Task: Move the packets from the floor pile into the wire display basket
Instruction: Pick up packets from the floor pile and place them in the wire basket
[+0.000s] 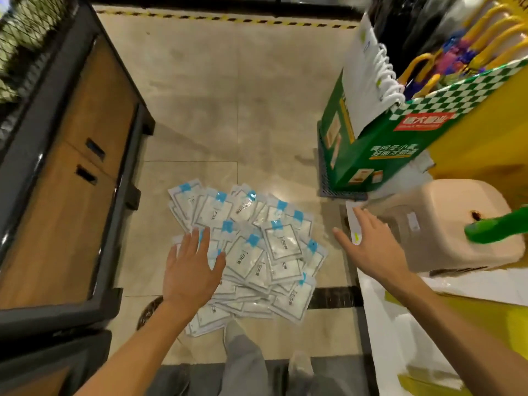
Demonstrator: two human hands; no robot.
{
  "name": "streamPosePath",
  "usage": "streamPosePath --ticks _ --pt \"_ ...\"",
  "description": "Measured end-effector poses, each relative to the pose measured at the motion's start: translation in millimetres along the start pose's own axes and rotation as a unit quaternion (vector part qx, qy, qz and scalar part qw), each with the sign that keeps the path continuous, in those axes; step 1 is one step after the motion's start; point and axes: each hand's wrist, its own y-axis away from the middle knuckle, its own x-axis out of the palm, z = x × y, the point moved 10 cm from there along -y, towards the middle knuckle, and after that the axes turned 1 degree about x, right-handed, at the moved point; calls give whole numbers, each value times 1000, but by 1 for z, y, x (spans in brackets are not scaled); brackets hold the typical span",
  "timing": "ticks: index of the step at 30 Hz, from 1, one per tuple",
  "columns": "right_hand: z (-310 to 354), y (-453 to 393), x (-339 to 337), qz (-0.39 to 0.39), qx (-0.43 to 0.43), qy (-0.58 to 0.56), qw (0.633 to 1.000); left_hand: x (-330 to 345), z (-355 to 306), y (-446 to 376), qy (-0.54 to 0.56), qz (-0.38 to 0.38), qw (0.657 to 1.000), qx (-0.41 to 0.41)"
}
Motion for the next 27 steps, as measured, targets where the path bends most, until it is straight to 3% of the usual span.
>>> streamPosePath --ticks 7,18,24,27 --pt "-37 -121 172 45 33 12 998 158 41 -123 -3 32 999 -3" --pt "-118 -274 493 78 63 -20 995 478 93 -293 -2 82 996 -26" --pt "-151 -328 635 61 78 -106 989 609 118 -344 49 68 996 -35" --pt "-165 -347 685 57 116 -99 987 637 126 -350 76 9 996 -40"
